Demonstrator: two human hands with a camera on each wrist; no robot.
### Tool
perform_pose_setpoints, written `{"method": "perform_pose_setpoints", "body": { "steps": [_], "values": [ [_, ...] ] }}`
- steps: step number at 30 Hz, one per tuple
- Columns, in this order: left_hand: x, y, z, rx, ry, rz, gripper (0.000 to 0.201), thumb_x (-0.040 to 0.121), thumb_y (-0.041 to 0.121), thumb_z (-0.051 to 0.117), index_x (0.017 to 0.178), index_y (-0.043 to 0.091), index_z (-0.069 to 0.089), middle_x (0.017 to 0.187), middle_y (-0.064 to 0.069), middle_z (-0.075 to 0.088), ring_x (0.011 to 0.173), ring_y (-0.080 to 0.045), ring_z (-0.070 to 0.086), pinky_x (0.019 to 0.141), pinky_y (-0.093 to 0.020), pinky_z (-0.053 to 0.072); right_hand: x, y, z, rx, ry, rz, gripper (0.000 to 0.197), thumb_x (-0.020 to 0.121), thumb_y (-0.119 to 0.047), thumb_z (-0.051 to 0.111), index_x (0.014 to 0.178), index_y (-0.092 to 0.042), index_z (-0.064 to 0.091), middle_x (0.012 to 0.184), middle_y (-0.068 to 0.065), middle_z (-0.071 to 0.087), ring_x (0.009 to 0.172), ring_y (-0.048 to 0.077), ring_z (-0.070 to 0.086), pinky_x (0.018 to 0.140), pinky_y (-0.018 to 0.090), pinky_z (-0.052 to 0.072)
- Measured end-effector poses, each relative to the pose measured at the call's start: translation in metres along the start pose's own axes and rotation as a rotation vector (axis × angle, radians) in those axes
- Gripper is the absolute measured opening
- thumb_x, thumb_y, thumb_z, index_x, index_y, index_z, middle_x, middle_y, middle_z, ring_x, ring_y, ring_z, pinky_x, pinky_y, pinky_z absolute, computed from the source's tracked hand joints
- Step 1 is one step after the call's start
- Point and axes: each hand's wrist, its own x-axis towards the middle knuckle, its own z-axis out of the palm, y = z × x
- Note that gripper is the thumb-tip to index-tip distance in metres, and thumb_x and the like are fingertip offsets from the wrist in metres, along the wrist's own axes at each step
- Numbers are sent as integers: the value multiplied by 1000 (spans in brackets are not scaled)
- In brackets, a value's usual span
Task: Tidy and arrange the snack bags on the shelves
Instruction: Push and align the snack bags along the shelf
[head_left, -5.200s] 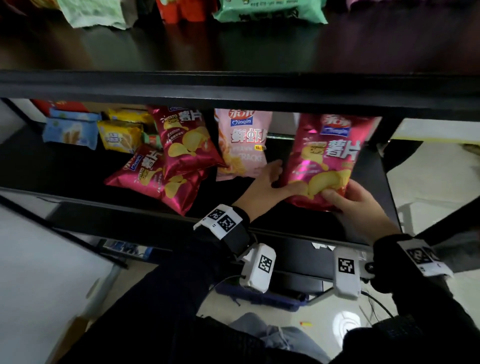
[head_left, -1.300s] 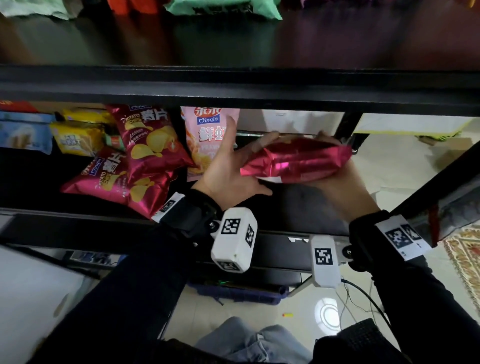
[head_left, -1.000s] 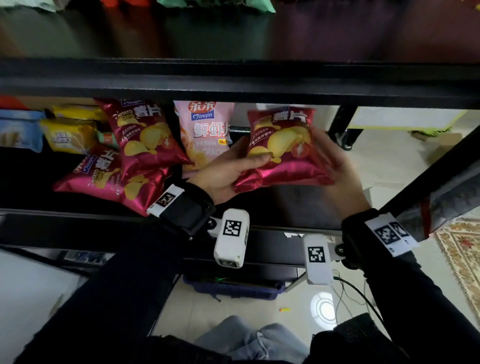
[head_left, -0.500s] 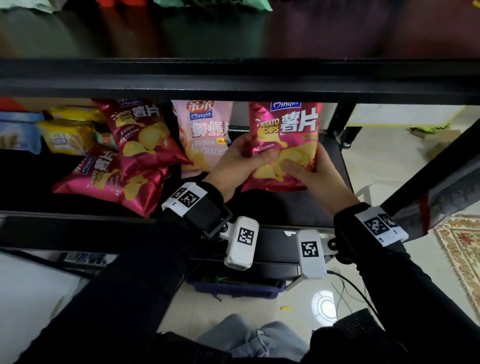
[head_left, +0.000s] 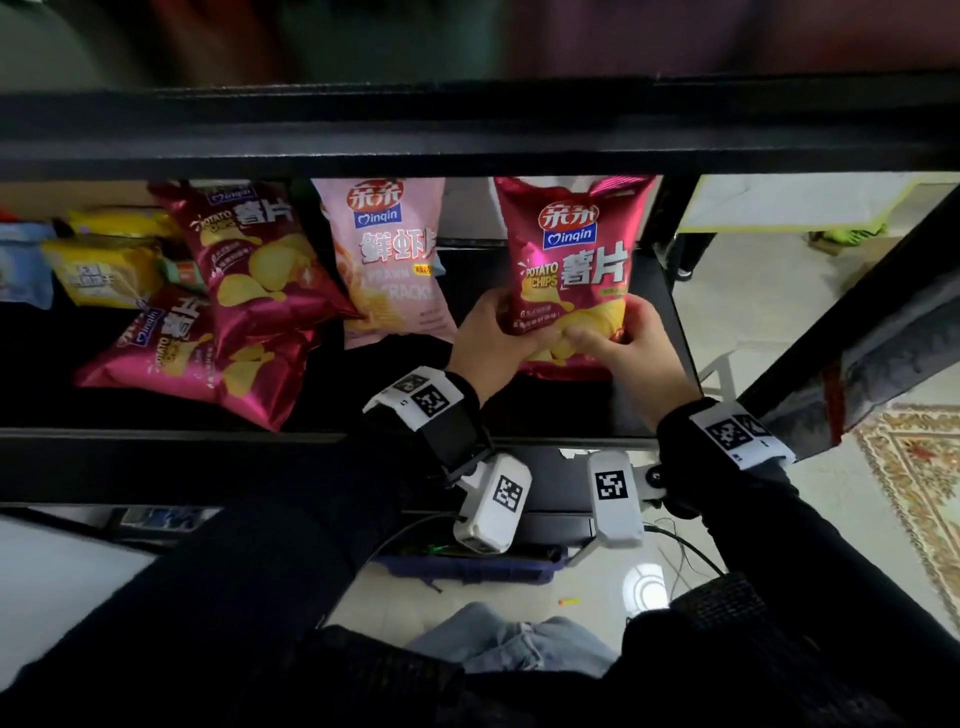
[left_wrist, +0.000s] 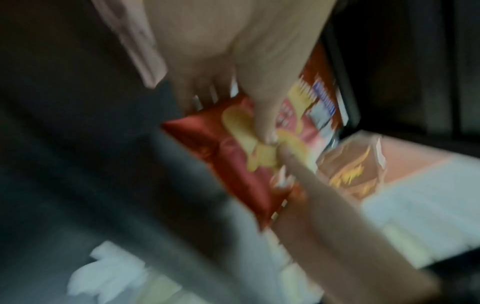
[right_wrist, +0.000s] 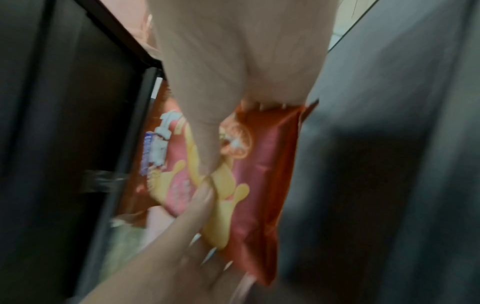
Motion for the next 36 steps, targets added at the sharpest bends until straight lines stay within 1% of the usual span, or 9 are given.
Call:
{"method": "perform_pose_setpoints", "body": {
  "steps": [5,12,18,21,25,27,32,34,36],
  "values": [
    [10,-3,5,43,68,77,63,73,24,82,127,9,52,123,-6,63,112,-18,60,100,-33,45,0,29,-15,-138,56,4,63,79,-16,76,132,-5,44,127,12,58,116,17,57,101,30,45],
    [87,36,6,67,149,181,62,75,29,81,127,11,53,113,4,62,95,-4,55,66,6,37,-2,47,-23,-553,152,-118,51,84,-7,68,132,-2,49,129,14,56,124,27,50,108,31,35],
    [123,38,22,275,26,128,48,82,30,73,125,14,58,111,4,64,91,-8,59,64,-3,38,-3,48,-25,-849,84,-205,47,85,-10,64,130,-5,52,131,12,56,128,30,44,106,33,31],
    [128,24,28,298,-4,101,36,83,31,71,115,16,65,93,8,62,68,1,54,48,-2,33,-4,50,-26,-890,59,-235,42,86,-10,63,126,-5,55,129,12,57,126,31,45,105,32,31],
    [127,19,26,276,20,87,28,82,33,71,106,19,67,71,22,57,51,13,53,43,0,33,-5,52,-26,-923,55,-263,37,86,-10,61,123,-6,57,128,10,57,126,30,43,103,24,24],
    [124,24,26,282,3,54,27,81,33,71,104,21,64,74,19,60,55,14,55,47,-2,36,-6,53,-26,-923,52,-265,36,86,-9,61,122,-7,58,128,9,57,127,29,42,103,22,23],
    [95,32,23,302,0,-50,61,82,33,71,130,6,45,109,3,53,90,-13,53,70,-22,43,-6,48,-26,-919,21,-263,35,85,-7,63,120,-5,60,128,10,58,129,28,44,105,22,22],
    [66,36,14,151,19,-15,57,85,25,70,132,3,47,122,-4,58,108,-18,57,93,-31,47,-6,44,-29,-912,24,-239,34,85,-7,64,119,-5,62,128,11,58,128,28,45,107,27,23],
    [30,41,-9,-31,95,55,42,88,11,66,128,0,54,125,-16,61,103,-18,64,91,-30,50,-5,41,-26,-918,40,-205,32,86,-9,63,118,-6,63,127,11,59,128,28,46,108,29,25]
  ]
}}
